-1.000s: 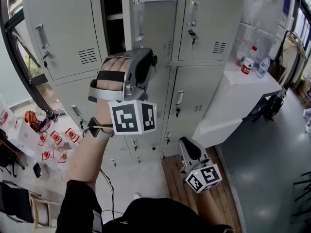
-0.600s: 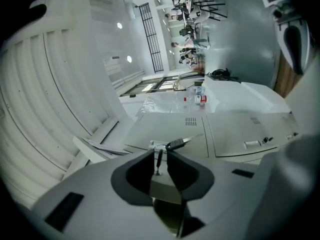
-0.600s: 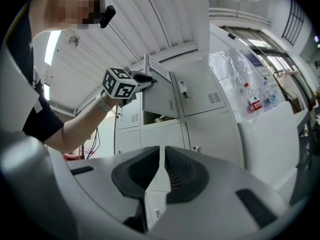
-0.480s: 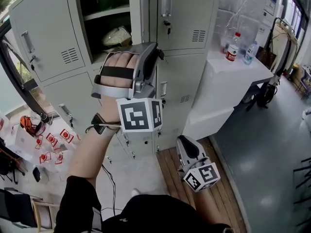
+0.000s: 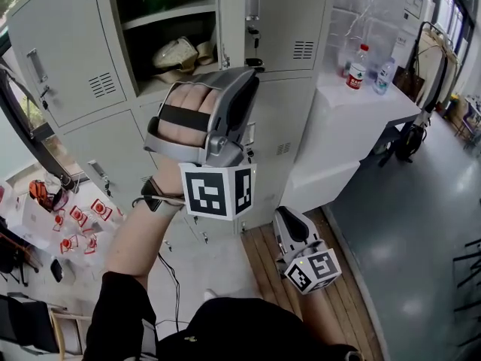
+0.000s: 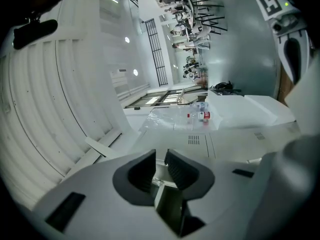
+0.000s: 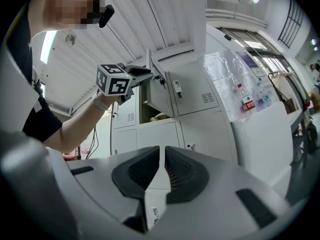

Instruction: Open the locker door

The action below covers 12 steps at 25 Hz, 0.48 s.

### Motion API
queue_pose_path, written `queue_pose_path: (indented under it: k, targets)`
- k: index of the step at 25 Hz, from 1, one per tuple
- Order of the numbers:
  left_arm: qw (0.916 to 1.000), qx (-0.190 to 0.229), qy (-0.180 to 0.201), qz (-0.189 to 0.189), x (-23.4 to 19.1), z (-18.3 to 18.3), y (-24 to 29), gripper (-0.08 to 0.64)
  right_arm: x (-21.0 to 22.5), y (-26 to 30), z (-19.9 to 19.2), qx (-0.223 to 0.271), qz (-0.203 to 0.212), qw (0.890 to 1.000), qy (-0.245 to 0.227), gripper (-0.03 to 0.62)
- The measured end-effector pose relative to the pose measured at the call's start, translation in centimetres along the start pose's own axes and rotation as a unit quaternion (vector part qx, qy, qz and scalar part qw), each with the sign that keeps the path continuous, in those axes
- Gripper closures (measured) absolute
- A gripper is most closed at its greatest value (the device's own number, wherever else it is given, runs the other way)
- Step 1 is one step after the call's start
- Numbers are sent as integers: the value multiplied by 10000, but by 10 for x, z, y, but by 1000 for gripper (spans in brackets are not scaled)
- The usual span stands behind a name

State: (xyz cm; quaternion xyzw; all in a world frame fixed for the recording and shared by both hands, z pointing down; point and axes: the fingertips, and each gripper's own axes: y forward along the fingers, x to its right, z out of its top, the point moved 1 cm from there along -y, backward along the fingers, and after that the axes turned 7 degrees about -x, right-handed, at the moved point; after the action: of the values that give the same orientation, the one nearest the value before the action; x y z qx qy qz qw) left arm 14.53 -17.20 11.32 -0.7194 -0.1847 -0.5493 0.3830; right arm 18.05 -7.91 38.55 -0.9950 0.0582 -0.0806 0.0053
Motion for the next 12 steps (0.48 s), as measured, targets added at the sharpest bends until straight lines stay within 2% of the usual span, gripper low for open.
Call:
queue_pose_path:
  k: [4,7,9,12]
  targets:
    - [9989,321,-99,330,-13,-4,-12,478,-11,11,-5,-2,156,9999,16,542]
    - [9976,312,-216,587,-21,-16,-17,483,-17,15,-7,-61,196,9998,-5,542]
    - [9952,204,-471,832,-33,-32,-19,485,-19,16,-10,-96,204,9997,4,543]
    - [9856,71,-1085,1297,-58,-59,-27,492,-18,17,-13,-129,205,9997,35,542]
